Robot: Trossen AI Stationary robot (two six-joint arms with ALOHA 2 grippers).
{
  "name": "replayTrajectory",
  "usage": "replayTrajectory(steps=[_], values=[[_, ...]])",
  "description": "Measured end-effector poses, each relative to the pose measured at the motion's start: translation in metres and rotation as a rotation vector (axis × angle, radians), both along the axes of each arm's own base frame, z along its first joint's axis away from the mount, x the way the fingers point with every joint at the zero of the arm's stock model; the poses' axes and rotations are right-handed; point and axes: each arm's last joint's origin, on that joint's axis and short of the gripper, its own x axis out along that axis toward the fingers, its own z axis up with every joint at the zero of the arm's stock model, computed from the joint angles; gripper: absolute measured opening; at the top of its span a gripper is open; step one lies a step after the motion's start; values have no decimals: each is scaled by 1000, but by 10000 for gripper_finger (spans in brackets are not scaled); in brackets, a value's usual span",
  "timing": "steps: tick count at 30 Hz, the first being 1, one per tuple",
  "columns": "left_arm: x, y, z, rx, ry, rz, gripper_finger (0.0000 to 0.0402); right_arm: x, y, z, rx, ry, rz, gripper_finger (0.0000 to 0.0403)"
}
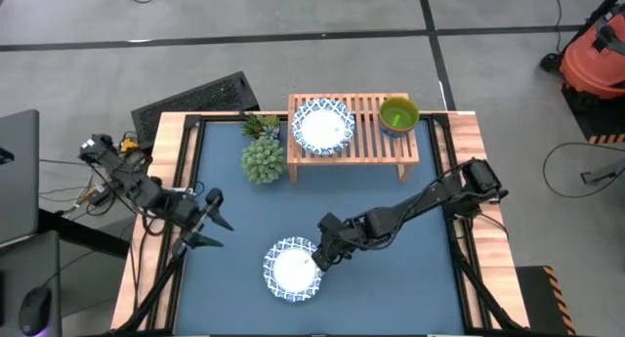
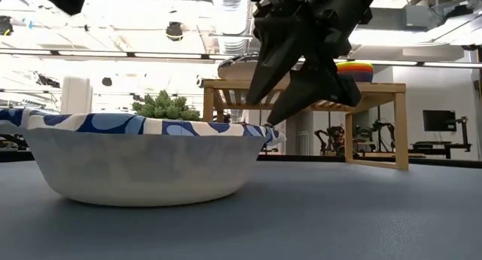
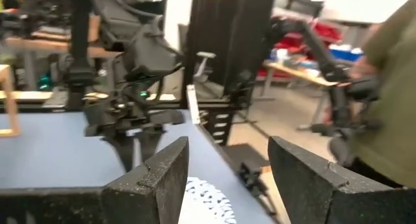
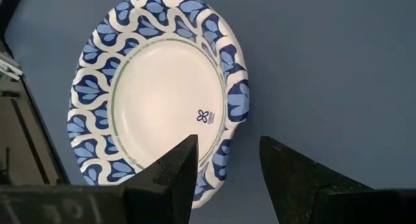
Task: Place and stack bowls onto a shelf
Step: Stack the white bowl on top of the white bowl on the shelf
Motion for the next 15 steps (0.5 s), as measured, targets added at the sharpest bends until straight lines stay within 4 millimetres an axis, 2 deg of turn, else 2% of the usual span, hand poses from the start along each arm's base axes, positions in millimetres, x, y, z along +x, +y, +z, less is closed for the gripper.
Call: replayTrajectory(steps=[5, 15], values=[[-16, 3, -17, -11, -56, -123, 197, -2, -1, -5, 13, 13, 14, 192], [-27, 8, -62, -106, -79, -170, 197, -1, 0, -7, 2, -25, 50, 191]])
